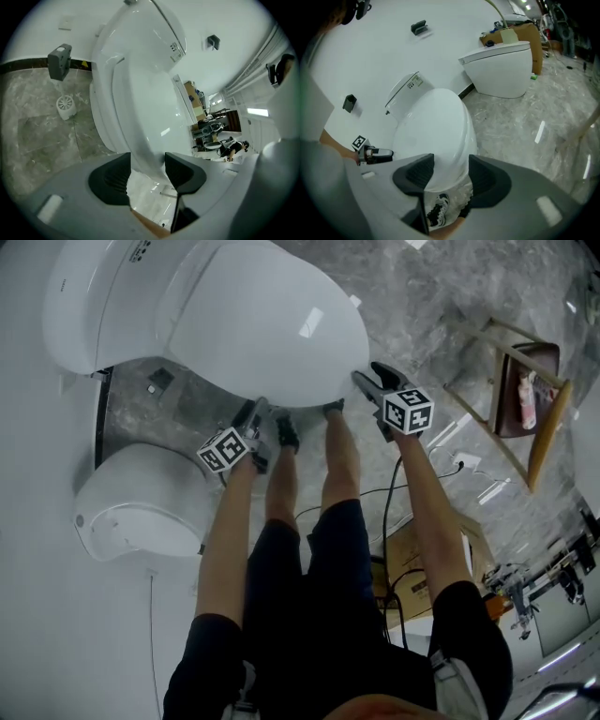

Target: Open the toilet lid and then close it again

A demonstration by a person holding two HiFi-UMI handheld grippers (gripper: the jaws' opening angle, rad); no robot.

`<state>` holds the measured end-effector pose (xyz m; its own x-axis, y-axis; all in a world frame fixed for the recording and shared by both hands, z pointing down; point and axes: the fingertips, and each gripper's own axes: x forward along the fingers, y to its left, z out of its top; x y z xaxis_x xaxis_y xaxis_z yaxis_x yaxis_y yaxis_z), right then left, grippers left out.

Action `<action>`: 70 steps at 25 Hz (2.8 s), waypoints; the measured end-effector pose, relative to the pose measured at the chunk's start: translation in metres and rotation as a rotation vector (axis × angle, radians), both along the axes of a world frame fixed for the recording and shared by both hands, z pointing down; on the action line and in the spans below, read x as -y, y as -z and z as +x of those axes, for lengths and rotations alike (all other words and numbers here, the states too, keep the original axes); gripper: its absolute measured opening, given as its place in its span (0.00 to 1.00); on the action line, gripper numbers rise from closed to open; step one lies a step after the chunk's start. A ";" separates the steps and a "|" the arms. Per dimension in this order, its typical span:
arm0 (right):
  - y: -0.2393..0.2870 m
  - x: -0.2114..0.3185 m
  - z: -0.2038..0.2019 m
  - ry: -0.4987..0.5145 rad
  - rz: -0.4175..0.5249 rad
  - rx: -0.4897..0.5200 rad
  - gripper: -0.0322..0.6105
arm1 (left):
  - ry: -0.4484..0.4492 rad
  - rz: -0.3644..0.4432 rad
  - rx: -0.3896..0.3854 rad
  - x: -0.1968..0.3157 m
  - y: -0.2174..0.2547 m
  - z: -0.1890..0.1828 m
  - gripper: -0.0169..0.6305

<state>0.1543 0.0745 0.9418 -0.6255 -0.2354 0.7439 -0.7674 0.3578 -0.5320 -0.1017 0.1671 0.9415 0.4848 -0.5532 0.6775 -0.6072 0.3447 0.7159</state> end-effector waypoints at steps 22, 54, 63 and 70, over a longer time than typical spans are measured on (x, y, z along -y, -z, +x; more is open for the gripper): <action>0.051 -0.003 -0.002 -0.117 -0.104 0.090 0.21 | -0.051 -0.007 -0.105 0.004 0.033 0.019 0.33; 0.265 0.046 -0.073 -0.133 -0.124 0.311 0.20 | 0.263 0.115 -0.139 0.020 0.207 -0.015 0.22; 0.286 0.055 -0.095 -0.091 -0.168 0.380 0.20 | -0.098 0.221 0.277 0.007 0.272 0.012 0.22; 0.310 0.068 -0.115 -0.025 -0.199 0.411 0.20 | -0.399 0.302 0.617 0.029 0.298 0.031 0.22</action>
<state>0.0392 0.0068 0.6314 -0.8743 -0.1314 0.4672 -0.4851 0.2019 -0.8508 -0.0704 0.1379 0.6432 0.2708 -0.6193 0.7369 -0.9615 -0.1373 0.2379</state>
